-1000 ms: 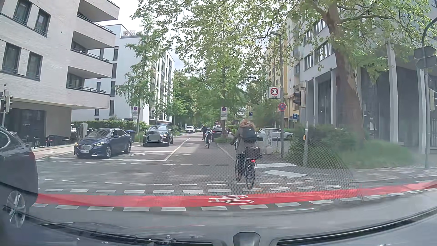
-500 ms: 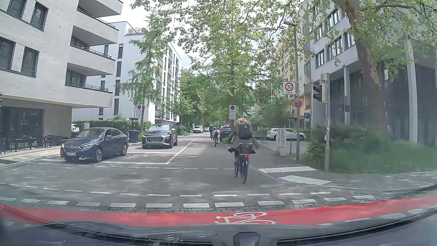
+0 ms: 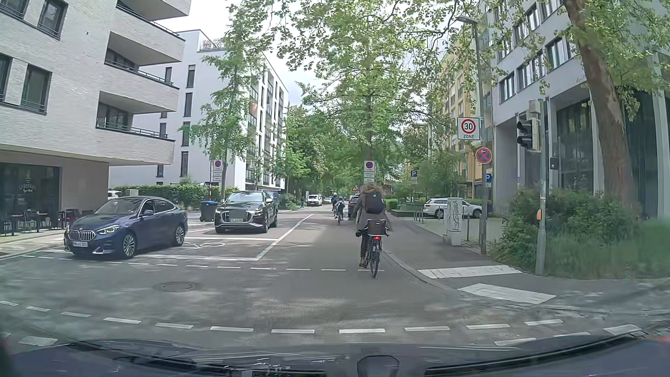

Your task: Follow the waypoints while adhering to traffic rules and regulations

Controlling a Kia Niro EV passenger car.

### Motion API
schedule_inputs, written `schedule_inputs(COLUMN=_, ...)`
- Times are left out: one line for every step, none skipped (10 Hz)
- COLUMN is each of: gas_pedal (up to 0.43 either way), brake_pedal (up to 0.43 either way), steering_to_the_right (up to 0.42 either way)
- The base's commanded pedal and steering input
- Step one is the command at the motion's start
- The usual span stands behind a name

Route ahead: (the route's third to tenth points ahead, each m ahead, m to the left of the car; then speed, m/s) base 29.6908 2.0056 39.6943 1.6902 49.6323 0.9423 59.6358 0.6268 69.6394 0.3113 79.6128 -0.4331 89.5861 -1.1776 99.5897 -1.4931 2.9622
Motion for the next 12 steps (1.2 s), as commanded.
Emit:
schedule_inputs(gas_pedal=0.039, brake_pedal=0.000, steering_to_the_right=-0.052)
schedule_inputs(gas_pedal=0.039, brake_pedal=0.000, steering_to_the_right=-0.049)
schedule_inputs(gas_pedal=0.039, brake_pedal=0.000, steering_to_the_right=-0.045)
schedule_inputs(gas_pedal=0.039, brake_pedal=0.000, steering_to_the_right=-0.040)
schedule_inputs(gas_pedal=0.059, brake_pedal=0.000, steering_to_the_right=-0.038)
schedule_inputs(gas_pedal=0.059, brake_pedal=0.000, steering_to_the_right=-0.038)
schedule_inputs(gas_pedal=0.059, brake_pedal=0.000, steering_to_the_right=-0.037)
schedule_inputs(gas_pedal=0.059, brake_pedal=0.000, steering_to_the_right=-0.037)
schedule_inputs(gas_pedal=0.059, brake_pedal=0.000, steering_to_the_right=-0.035)
schedule_inputs(gas_pedal=0.067, brake_pedal=0.000, steering_to_the_right=-0.035)
schedule_inputs(gas_pedal=0.079, brake_pedal=0.000, steering_to_the_right=-0.033)
schedule_inputs(gas_pedal=0.079, brake_pedal=0.000, steering_to_the_right=-0.028)
